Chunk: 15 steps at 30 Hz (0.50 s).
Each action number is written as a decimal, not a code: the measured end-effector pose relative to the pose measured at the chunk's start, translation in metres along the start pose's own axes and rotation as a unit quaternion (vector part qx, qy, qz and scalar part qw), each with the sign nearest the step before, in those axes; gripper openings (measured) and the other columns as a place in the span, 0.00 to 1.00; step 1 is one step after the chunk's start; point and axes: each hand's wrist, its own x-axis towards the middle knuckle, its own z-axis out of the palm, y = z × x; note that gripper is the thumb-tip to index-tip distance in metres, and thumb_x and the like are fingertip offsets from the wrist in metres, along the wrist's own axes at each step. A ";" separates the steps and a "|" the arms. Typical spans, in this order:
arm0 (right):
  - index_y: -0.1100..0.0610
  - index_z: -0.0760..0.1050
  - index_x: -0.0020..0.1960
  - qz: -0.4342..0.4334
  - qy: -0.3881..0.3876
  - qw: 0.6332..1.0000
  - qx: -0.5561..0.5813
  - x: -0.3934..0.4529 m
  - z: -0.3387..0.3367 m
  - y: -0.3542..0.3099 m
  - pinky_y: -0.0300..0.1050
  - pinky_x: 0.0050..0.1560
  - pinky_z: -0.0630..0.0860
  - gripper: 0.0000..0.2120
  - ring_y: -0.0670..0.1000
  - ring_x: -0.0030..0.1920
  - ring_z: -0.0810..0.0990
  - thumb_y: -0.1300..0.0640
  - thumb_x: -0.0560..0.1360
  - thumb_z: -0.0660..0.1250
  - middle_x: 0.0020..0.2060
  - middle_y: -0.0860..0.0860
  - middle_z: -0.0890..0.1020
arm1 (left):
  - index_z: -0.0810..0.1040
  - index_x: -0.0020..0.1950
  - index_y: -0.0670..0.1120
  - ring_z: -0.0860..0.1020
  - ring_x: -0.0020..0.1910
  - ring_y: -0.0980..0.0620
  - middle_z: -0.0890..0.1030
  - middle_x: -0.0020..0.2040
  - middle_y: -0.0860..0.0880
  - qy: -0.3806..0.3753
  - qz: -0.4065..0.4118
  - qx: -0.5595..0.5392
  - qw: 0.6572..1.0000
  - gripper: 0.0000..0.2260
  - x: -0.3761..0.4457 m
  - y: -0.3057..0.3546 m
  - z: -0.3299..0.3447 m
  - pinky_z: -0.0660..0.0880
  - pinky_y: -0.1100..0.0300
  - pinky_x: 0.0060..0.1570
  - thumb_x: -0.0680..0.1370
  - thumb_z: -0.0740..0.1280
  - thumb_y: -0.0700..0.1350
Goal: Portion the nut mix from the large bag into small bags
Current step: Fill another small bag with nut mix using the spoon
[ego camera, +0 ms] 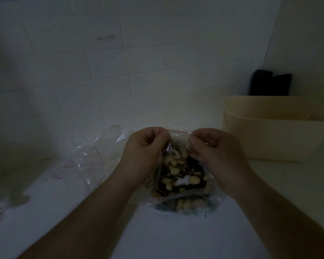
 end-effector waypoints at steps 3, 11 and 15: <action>0.47 0.86 0.43 -0.012 -0.003 0.999 -0.042 0.000 0.001 0.001 0.56 0.54 0.85 0.07 0.52 0.45 0.88 0.57 0.78 0.74 0.40 0.50 0.88 | 0.83 0.43 0.40 0.80 0.40 0.50 0.84 0.41 0.37 -0.004 0.003 0.008 1.000 0.10 0.000 -0.001 0.000 0.80 0.50 0.48 0.83 0.68 0.42; 0.46 0.83 0.43 -0.030 0.022 0.993 -0.111 0.003 0.000 0.005 0.57 0.51 0.84 0.07 0.48 0.40 0.86 0.54 0.79 0.71 0.37 0.47 0.87 | 0.83 0.43 0.40 0.79 0.38 0.55 0.83 0.38 0.45 -0.002 0.014 0.039 0.999 0.09 -0.002 0.000 0.003 0.77 0.64 0.41 0.82 0.69 0.40; 0.46 0.83 0.45 -0.011 0.014 0.997 -0.081 0.001 0.000 0.004 0.54 0.51 0.85 0.03 0.47 0.42 0.87 0.52 0.78 0.73 0.40 0.46 0.87 | 0.82 0.46 0.36 0.79 0.38 0.53 0.83 0.42 0.35 -0.007 0.012 0.033 0.999 0.11 -0.004 0.000 0.004 0.79 0.59 0.42 0.83 0.68 0.42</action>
